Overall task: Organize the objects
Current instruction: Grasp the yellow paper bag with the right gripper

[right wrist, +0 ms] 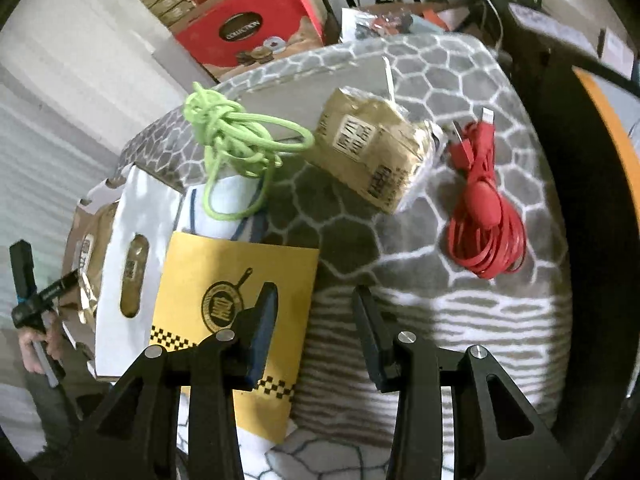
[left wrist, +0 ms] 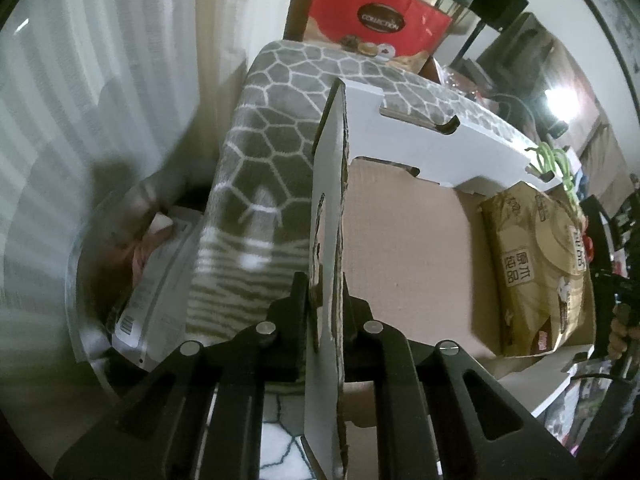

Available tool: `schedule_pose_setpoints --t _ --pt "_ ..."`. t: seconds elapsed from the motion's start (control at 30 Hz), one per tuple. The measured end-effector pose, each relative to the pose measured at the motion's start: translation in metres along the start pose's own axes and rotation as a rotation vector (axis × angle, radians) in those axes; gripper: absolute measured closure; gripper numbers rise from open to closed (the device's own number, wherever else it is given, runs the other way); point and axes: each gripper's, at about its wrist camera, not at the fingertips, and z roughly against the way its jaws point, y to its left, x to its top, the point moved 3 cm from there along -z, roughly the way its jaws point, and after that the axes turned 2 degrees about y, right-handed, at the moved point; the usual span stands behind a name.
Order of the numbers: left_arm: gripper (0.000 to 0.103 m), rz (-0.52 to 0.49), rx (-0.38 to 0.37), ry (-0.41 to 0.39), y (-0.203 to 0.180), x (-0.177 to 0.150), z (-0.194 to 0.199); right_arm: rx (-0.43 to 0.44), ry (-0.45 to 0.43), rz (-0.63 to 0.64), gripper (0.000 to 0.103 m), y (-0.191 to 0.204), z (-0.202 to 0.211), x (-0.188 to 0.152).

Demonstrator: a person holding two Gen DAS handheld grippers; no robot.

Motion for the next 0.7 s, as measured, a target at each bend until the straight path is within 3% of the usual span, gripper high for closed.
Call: schedule_pose_setpoints --t 0.27,0.37,0.47,0.57,0.7 --pt "0.092 0.000 0.012 -0.002 -0.003 -0.001 0.000 0.125 0.026 0.021 0.064 0.015 -0.004 -0.003" --pt "0.092 -0.001 0.017 -0.003 -0.003 -0.001 0.000 0.229 0.042 -0.015 0.062 0.019 -0.008 -0.003" --pt "0.092 0.001 0.013 -0.002 -0.003 -0.001 0.000 0.253 0.023 -0.024 0.062 0.023 -0.007 -0.004" --pt "0.092 0.003 0.011 -0.003 -0.003 -0.001 0.000 0.381 0.031 -0.048 0.063 0.027 -0.005 -0.005" --pt "0.092 0.003 0.010 -0.003 -0.002 -0.001 0.000 0.422 0.046 -0.022 0.063 0.042 -0.005 -0.010"
